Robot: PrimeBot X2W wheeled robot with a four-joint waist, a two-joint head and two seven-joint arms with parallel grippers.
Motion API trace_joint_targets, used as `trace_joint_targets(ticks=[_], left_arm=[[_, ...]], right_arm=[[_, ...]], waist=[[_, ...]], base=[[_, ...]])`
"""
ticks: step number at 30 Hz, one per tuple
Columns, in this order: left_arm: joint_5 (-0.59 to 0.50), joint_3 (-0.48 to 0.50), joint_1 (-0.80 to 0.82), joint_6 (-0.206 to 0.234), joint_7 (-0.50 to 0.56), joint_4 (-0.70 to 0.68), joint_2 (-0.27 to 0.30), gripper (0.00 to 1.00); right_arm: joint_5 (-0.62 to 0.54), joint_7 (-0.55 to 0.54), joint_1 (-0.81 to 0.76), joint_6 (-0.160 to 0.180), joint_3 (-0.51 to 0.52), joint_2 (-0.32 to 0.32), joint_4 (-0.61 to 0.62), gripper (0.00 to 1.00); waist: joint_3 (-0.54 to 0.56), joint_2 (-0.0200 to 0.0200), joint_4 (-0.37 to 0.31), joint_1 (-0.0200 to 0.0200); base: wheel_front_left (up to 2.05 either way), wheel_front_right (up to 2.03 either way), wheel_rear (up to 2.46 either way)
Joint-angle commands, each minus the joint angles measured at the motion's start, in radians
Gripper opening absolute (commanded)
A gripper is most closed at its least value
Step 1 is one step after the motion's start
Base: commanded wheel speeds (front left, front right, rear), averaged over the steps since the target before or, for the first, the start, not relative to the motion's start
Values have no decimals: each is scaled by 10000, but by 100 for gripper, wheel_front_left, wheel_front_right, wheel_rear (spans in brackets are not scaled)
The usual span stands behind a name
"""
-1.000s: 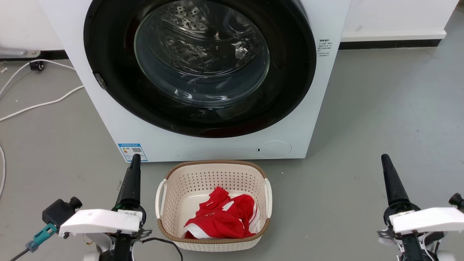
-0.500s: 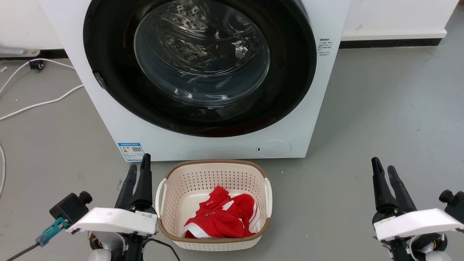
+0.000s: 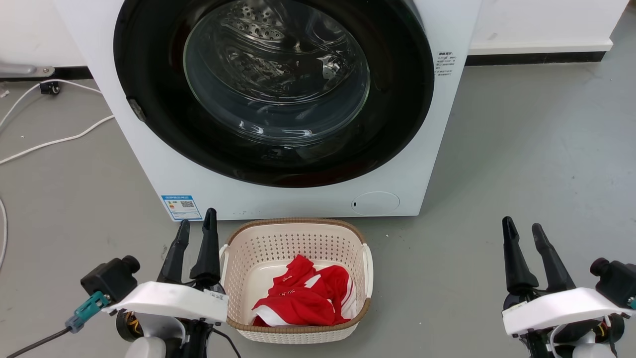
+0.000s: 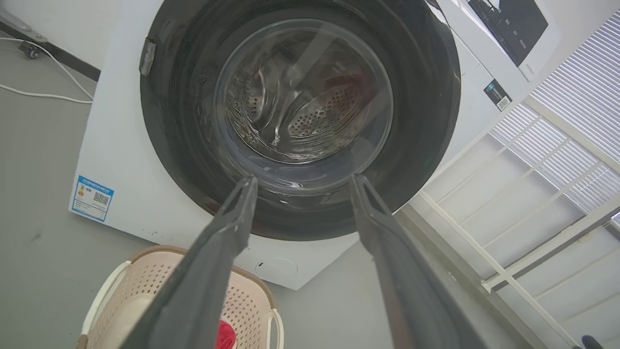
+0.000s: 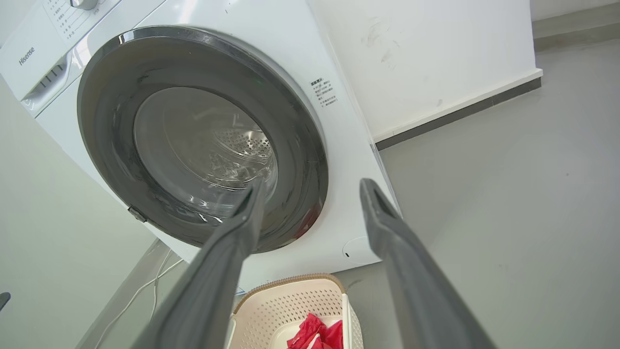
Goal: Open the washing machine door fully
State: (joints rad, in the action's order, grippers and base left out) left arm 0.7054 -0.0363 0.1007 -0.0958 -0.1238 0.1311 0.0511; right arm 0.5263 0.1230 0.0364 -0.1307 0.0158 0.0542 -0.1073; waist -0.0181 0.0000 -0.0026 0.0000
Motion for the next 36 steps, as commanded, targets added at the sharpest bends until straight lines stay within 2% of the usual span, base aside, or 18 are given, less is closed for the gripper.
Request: trace_joint_targets(ticks=[1,18,36], left_arm=[[-277,-54,177,36,-82,-137,20,100],[-2610,-318,79,285,-516,-72,10,100],[-4534,-528,-34,496,-919,-99,0,100]], right_arm=[[-276,79,21,0,-28,-10,144,100],[-2149,361,-80,0,-159,-24,87,100],[-3936,536,-155,1,-221,-38,228,100]], waist=[[9,0,2,0],[-26,0,64,0],[-79,0,156,0]], base=[[0,0,0],[0,0,0],[0,0,0]])
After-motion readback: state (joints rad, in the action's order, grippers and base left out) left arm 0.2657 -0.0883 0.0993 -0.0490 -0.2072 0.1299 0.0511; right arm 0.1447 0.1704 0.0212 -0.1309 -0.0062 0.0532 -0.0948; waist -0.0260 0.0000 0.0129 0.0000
